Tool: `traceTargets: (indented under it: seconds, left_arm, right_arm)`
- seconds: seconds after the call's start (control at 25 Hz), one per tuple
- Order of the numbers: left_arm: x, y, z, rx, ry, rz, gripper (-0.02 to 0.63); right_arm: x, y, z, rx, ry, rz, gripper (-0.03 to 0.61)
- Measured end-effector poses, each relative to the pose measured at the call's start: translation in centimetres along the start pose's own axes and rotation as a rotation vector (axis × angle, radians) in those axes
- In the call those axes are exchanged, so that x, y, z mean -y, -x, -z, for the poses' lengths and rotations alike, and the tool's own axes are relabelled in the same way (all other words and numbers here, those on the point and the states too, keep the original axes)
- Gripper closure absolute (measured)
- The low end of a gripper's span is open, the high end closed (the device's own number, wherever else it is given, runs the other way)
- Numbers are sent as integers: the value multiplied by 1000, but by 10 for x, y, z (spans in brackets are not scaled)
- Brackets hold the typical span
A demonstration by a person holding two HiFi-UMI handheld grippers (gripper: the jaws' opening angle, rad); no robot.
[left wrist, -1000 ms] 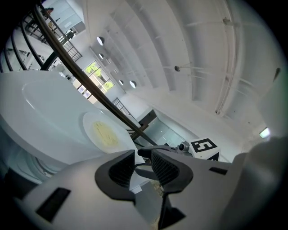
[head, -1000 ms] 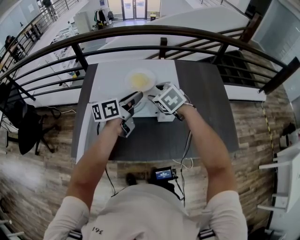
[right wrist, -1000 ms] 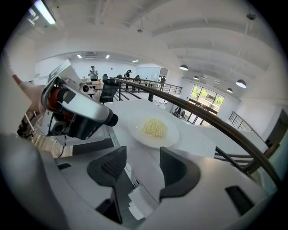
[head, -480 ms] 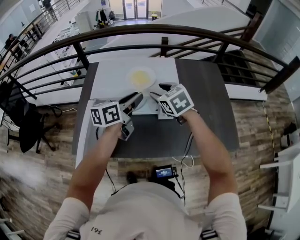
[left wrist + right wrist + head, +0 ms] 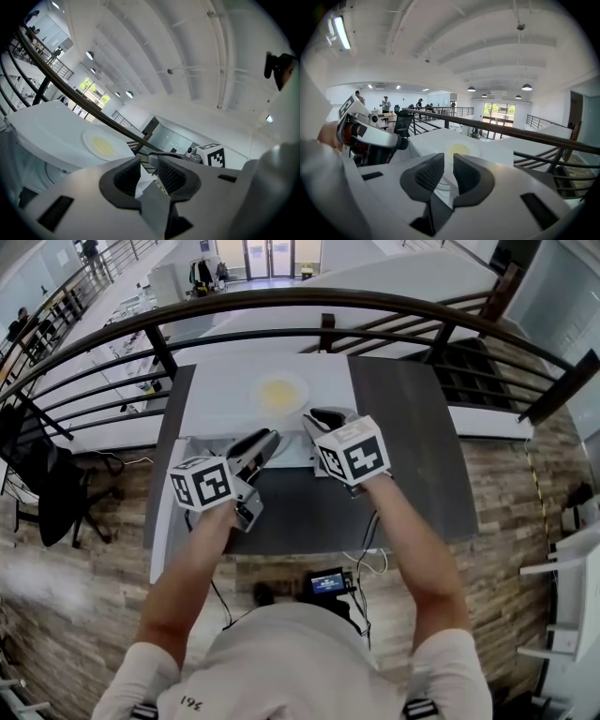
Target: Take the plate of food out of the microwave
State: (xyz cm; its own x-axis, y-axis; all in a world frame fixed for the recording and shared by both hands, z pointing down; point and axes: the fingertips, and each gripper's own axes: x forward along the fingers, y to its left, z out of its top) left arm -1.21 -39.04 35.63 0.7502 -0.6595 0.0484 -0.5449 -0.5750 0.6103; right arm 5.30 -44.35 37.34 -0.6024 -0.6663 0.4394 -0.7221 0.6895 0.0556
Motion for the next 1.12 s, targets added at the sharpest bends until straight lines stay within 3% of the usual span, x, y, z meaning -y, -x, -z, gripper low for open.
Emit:
traceTargets:
  seconds: [0.24,0.84,1.12]
  left_arm:
    - [10,12,1,19,-11,1,499]
    - [30,39,11,42,-28,-5,499]
    - [25,61,26,35,-41,-38,499]
  right_arm:
    - [-3,16,-2,29,-8,36,577]
    - [-26,47,-3,51,-18,62,577]
    - [-34,65,5,97,-97,53,577]
